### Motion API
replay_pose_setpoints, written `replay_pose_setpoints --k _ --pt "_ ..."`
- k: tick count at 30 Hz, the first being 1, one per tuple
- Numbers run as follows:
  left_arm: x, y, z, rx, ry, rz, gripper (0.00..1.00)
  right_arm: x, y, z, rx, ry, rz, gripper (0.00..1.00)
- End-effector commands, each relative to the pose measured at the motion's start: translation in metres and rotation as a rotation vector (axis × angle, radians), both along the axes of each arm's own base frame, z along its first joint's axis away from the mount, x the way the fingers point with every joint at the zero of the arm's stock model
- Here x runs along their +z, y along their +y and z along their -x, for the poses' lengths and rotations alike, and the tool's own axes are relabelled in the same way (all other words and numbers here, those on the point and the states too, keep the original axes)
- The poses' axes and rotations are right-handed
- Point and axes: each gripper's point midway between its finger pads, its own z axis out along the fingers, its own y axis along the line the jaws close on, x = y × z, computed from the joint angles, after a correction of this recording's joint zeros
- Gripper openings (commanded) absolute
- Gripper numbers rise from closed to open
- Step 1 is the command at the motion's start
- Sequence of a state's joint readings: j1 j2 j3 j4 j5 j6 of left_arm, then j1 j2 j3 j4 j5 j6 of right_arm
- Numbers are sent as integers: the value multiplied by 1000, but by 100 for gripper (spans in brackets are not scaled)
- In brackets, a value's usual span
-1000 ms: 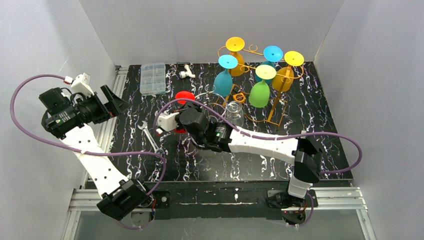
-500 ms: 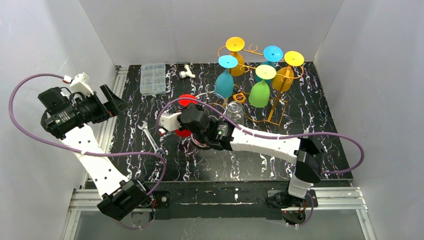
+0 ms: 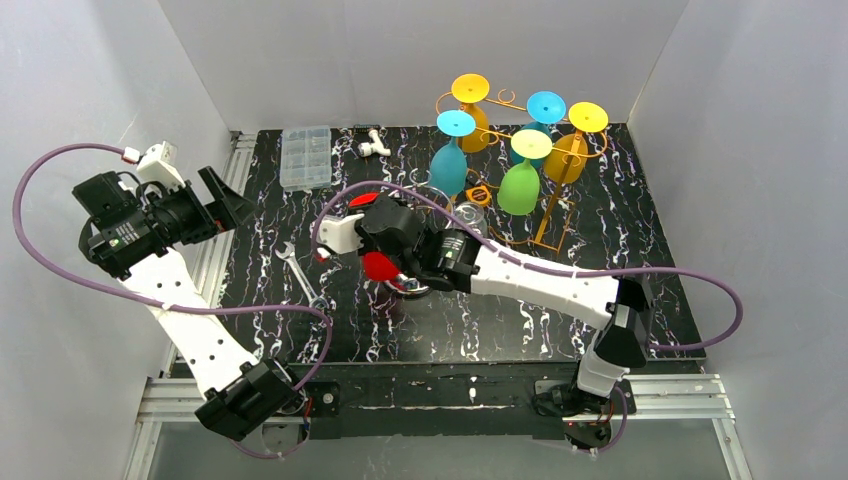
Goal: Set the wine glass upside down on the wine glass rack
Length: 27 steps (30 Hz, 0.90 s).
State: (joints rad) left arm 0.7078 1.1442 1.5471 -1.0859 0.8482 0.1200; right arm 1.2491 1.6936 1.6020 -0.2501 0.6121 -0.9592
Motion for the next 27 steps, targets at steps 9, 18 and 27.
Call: replay_pose_setpoints --k 9,18,27 --pt "13 -3 3 -8 -35 -23 98 51 -27 15 -1 69 -118 39" --pt "16 -5 3 -14 -42 -11 98 133 -56 26 -63 96 -488 79" --pt "5 -5 2 -37 -24 2 98 178 -146 31 -258 109 -799 98"
